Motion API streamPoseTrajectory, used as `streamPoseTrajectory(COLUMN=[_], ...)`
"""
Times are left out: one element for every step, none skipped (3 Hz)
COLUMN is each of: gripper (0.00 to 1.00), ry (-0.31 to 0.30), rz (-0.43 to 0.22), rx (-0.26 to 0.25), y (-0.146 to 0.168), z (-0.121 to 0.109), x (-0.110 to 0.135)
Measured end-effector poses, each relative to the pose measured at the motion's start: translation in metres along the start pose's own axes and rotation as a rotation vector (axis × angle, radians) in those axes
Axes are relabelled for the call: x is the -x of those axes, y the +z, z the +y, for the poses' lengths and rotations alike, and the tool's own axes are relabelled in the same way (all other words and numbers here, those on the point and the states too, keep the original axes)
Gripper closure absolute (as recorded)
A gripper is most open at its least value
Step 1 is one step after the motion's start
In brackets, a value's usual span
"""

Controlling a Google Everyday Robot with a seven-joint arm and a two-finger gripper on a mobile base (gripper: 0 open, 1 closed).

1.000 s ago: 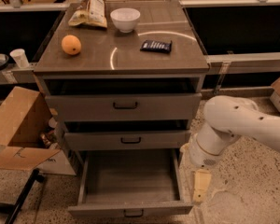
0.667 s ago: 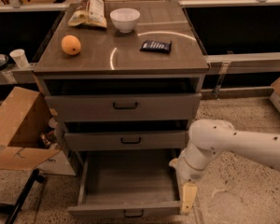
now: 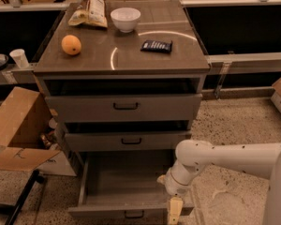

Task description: Close bottom drawer

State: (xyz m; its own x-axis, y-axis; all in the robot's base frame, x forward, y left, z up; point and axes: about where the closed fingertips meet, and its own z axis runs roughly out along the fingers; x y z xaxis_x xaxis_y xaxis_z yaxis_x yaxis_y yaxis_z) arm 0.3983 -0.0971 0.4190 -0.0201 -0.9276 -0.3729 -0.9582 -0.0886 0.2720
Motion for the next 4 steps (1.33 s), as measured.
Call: streamPoseTrajectory(gripper=[0.00,0.00,0.19,0.42], ry=[0.071,0.072,0.060,0.047], rz=[-0.058,-0.059,-0.048,-0.040], rx=[0.085,0.092,0.095,0.076], y=[0.063,0.066,0.087,0.123], z=[0.001,0.003,-0.004,-0.013], x=[-0.006,-0.007,-0.026,-0.066])
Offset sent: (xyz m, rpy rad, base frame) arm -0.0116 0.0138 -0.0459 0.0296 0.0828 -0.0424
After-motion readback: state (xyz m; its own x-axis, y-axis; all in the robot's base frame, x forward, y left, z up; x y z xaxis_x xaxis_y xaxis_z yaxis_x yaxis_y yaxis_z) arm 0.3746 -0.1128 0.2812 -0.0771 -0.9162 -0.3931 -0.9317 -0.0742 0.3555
